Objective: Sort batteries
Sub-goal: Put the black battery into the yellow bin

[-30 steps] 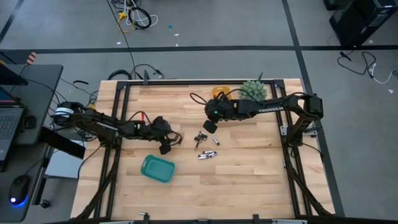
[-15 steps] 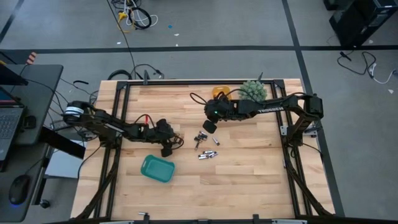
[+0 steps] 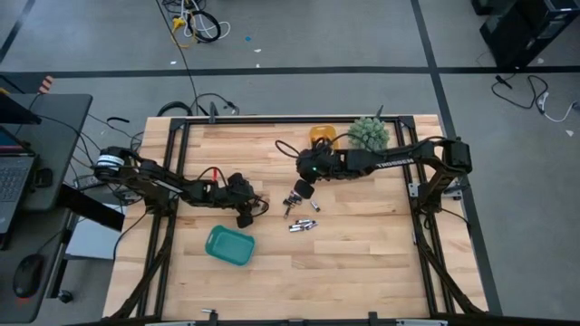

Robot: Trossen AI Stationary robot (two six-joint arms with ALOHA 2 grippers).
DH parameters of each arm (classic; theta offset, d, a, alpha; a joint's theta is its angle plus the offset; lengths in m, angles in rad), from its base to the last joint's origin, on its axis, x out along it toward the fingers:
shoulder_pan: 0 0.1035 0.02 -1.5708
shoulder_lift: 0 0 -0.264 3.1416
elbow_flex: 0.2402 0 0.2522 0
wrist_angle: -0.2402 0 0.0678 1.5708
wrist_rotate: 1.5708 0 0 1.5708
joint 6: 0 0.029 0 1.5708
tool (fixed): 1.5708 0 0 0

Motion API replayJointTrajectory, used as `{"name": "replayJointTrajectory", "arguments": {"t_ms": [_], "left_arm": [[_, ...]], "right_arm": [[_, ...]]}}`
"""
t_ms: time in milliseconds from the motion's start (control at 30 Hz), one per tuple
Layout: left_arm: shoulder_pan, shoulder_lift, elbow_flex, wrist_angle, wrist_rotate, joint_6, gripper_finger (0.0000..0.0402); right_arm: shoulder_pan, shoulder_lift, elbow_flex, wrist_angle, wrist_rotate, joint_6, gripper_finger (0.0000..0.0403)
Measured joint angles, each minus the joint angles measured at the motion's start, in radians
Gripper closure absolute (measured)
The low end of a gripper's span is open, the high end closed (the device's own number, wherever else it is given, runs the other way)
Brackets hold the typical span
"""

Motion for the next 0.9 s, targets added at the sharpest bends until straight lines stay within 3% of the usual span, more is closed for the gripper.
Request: {"name": "replayJointTrajectory", "arguments": {"t_ms": [400, 633, 900], "left_arm": [[0.001, -0.001, -0.004, 0.027, -0.033, -0.026, 0.0373], [0.000, -0.019, -0.005, 0.036, -0.039, -0.026, 0.0374], [0.000, -0.088, -0.008, 0.113, -0.039, 0.038, 0.0375]], "right_arm": [[0.113, 0.000, -0.001, 0.034, 0.128, 0.007, 0.0332], [0.220, 0.000, -0.108, 0.317, 0.093, -0.096, 0.0330], [0.293, 0.000, -0.301, 0.822, 0.010, -0.264, 0.0331]]}}
